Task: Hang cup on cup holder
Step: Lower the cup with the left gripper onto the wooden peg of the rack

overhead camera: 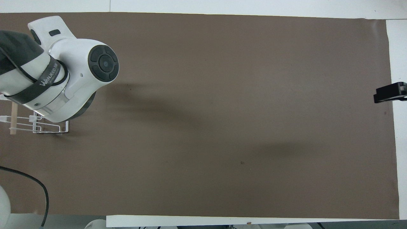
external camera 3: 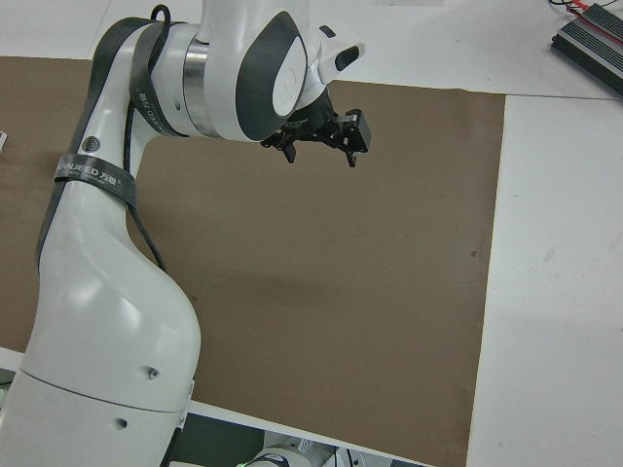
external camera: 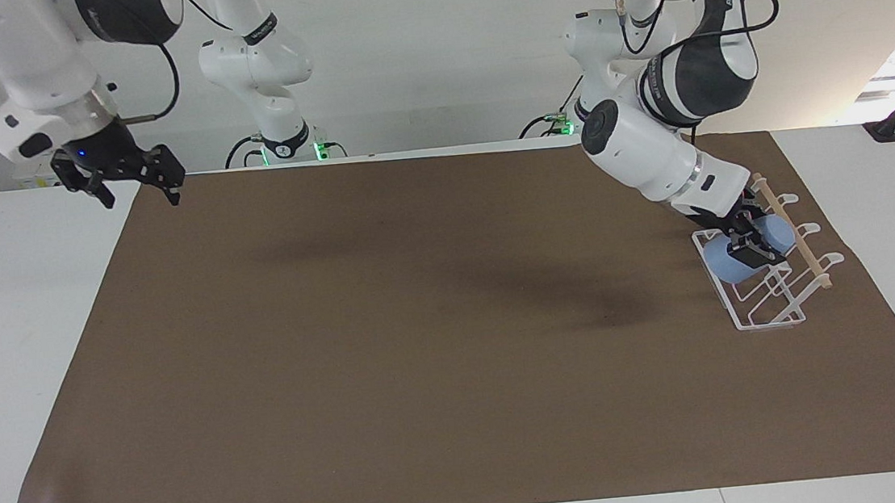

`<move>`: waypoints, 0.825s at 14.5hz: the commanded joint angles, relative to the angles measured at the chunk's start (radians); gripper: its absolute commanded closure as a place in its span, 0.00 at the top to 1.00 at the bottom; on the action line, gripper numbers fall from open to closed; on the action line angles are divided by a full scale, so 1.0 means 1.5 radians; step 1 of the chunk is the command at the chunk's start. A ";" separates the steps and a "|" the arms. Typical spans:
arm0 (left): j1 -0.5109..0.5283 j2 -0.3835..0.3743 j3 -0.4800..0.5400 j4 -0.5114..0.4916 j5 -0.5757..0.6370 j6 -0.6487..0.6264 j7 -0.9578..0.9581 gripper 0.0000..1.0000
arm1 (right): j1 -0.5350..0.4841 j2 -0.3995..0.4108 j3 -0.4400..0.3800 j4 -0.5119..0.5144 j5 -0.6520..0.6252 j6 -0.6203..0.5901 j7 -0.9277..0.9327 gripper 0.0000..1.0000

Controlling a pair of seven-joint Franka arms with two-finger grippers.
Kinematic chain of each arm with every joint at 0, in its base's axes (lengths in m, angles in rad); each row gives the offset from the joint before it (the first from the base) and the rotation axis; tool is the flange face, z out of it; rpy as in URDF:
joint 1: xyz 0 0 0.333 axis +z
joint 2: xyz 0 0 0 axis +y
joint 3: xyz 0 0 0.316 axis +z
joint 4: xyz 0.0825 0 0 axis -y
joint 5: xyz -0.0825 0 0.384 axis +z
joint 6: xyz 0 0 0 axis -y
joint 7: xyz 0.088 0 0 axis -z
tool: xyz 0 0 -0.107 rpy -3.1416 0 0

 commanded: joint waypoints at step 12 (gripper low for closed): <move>0.080 -0.004 -0.007 -0.126 0.157 0.032 0.031 0.00 | 0.019 0.007 0.004 0.016 -0.003 -0.094 0.002 1.00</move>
